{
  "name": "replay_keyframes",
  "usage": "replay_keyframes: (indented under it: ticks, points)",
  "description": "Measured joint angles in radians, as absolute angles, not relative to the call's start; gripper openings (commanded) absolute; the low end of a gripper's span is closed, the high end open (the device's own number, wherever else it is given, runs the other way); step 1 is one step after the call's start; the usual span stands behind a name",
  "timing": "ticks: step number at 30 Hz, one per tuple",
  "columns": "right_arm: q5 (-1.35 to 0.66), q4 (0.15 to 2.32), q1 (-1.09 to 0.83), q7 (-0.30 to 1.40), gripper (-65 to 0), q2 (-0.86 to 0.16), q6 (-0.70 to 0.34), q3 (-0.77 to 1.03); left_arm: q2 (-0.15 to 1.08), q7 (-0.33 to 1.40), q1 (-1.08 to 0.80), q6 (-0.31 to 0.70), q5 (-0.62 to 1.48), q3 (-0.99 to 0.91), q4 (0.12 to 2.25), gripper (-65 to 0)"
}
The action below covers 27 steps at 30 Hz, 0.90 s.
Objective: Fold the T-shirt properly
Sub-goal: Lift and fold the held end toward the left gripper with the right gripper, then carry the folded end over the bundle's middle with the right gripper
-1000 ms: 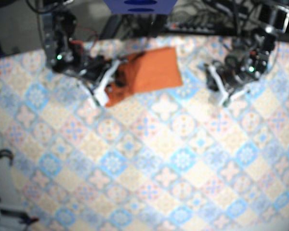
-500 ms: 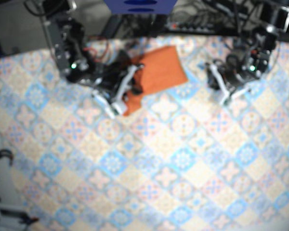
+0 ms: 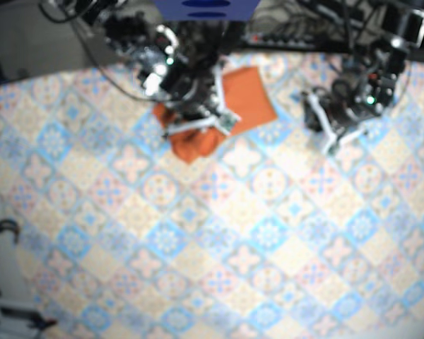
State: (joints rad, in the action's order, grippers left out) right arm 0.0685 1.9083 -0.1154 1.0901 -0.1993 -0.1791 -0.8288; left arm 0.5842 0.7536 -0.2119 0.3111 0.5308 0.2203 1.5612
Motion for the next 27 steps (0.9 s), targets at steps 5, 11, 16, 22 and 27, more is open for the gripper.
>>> replay_keyframes:
  ticks: [5, 11, 16, 22, 27]
  points:
    - [0.097, 1.907, -0.043, 1.126, -65.0, -0.197, -0.180, -0.906, 0.585, 0.753, -0.212, 0.311, 0.530, 0.220, 1.561, -57.5]
    - [0.097, 1.899, 0.014, 1.127, -65.0, -0.184, -0.181, -0.950, 0.584, 0.753, -0.211, 0.311, 0.502, 0.220, 1.561, -57.5]
    - [0.097, 1.879, 0.019, 1.117, -65.0, -0.147, -0.182, -0.954, 0.580, 0.753, -0.213, 0.311, 0.446, 0.221, 1.561, -57.5]
    - [0.135, 1.833, 0.019, 1.114, -64.9, -0.134, -0.181, -0.956, 0.579, 0.751, -0.213, 0.314, 0.445, 0.221, 1.561, -57.5]
    - [0.265, 1.769, 0.019, 1.113, -65.0, -0.136, -0.179, -1.047, 0.579, 0.751, -0.213, 0.315, 0.447, 0.221, 1.560, -57.5]
